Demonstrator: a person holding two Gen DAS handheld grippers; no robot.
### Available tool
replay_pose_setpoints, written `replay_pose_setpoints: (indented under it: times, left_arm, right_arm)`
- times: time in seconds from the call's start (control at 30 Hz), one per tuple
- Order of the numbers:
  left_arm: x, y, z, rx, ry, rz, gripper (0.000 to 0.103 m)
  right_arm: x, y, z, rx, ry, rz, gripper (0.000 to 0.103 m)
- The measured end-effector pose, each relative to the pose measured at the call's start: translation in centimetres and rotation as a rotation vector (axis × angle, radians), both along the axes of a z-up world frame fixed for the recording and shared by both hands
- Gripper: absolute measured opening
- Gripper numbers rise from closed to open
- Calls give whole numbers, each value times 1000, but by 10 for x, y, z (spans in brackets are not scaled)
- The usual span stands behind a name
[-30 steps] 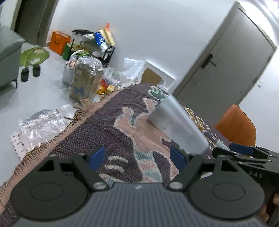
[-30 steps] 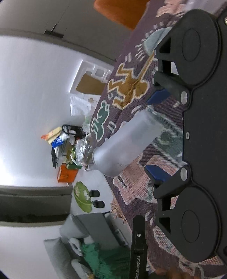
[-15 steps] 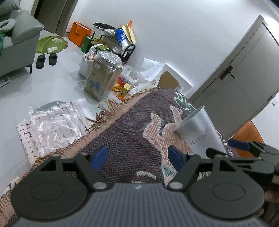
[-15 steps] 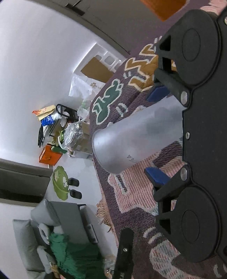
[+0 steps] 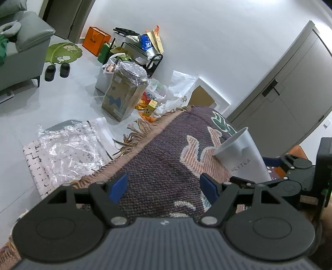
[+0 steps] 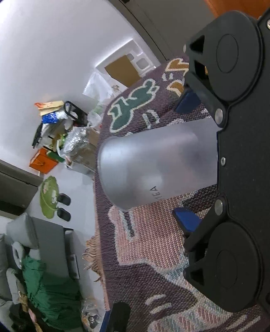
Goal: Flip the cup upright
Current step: 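Lift the cup with the right tool and turn it rim up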
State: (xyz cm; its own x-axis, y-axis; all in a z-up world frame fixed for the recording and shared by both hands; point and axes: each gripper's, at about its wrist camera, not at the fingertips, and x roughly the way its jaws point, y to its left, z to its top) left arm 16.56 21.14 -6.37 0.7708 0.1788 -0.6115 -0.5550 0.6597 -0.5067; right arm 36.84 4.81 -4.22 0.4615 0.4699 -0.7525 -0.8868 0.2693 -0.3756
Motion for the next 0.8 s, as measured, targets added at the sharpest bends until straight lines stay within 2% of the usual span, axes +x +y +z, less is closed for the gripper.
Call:
replay_pose_setpoints:
  times: [0.1,0.17,0.53,0.8]
  left_arm:
    - [-3,0,0,-3,-3,0,76]
    - [-4,-1,1,-2,-3,-3,76]
    - [-17,-15,13,7,-31,-31,76]
    - [-33,-41,32,25,-82,-82,76]
  right_arm:
    - [0,-3,5,8,25,-9,67]
    - [-5,-6,9,18,36,2,66]
    - [-39,-28,42,41,-67,21,66]
    - [-80,-66,72,88,-100,13,66]
